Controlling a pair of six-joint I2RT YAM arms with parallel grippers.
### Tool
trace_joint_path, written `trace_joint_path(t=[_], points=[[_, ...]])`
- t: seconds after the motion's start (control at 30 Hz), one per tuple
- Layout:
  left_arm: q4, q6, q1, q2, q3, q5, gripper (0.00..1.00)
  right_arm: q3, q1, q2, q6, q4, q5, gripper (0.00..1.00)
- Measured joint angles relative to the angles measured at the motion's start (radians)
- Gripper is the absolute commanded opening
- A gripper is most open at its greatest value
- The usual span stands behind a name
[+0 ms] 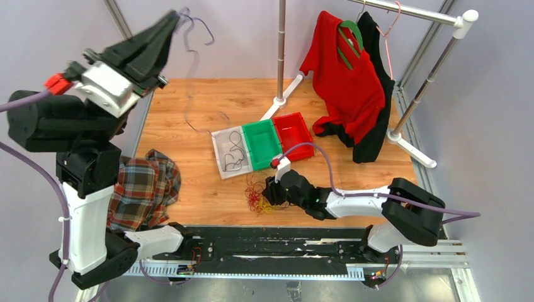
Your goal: Untangle the cables
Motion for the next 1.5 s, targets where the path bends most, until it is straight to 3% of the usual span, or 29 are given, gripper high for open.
trace_joint_path(t=[0.27, 0.6, 1.0, 1.5], points=[[0.197, 0.063, 0.0, 0.027, 0.048, -0.056, 0.0, -0.031, 0.0, -0.026, 0.023, -0.002, 0.021, 0.43], [0.217, 0.15, 0.0, -0.095, -0.273, -0.098, 0.0, -0.013, 0.0, -0.135, 0.012, -0.094, 0.061, 0.67], [0.205, 0.236, 0.0, -0.205, -0.731, -0.174, 0.0, 0.042, 0.0, -0.235, -0.008, -0.193, 0.148, 0.69], [0.229, 0.311, 0.048, -0.126, -0.967, -0.263, 0.0, 0.042, 0.0, -0.236, -0.023, -0.26, 0.21, 0.69]])
